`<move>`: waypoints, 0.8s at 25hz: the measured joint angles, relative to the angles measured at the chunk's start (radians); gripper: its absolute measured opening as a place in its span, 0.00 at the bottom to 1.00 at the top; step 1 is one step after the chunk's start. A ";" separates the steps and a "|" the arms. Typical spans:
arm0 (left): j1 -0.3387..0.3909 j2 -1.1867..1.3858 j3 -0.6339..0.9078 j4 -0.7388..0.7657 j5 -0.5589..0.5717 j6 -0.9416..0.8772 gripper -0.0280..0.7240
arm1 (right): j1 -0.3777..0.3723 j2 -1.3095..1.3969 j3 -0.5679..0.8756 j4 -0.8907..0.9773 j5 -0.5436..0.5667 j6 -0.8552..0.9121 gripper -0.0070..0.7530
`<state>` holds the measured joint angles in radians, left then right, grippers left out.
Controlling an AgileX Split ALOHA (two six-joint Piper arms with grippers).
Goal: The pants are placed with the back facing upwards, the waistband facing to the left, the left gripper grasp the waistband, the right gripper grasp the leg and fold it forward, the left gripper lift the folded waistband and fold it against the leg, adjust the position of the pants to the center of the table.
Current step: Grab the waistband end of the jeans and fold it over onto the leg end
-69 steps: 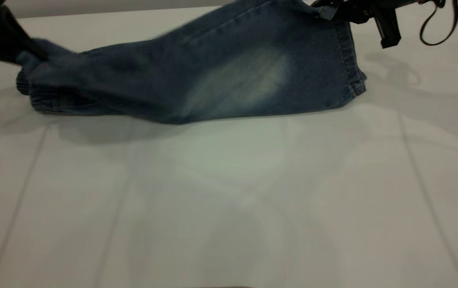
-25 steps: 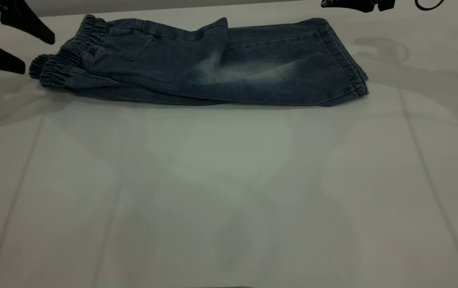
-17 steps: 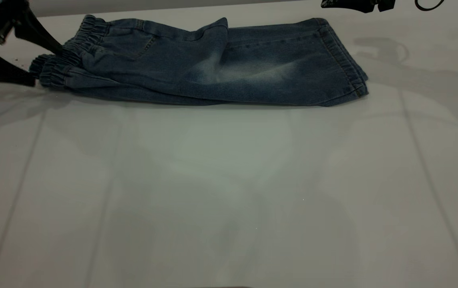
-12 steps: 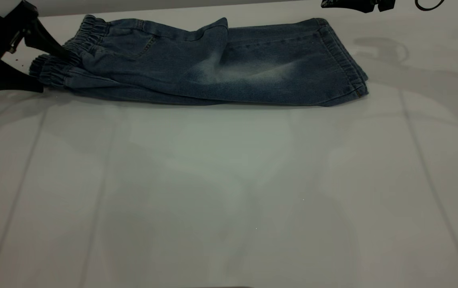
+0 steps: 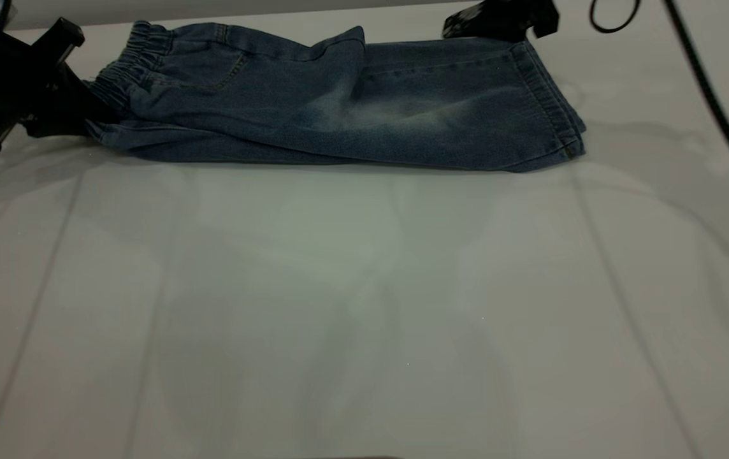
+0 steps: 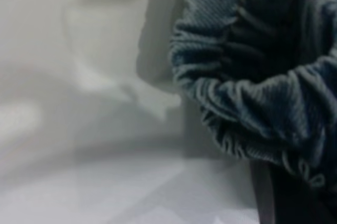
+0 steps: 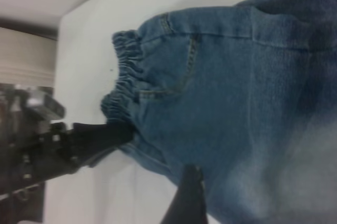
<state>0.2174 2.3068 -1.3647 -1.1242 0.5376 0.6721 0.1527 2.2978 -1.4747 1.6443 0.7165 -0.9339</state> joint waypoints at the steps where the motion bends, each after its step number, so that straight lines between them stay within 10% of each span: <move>1: 0.000 -0.006 0.000 0.000 0.004 0.003 0.14 | 0.015 0.000 0.000 -0.001 -0.023 0.001 0.78; 20: -0.043 -0.340 0.000 0.048 0.180 0.124 0.14 | 0.330 0.353 -0.518 -0.376 -0.052 0.375 0.76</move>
<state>0.1740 1.9672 -1.3647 -1.0764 0.7179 0.7957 0.4828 2.6503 -1.9923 1.2685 0.6646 -0.5590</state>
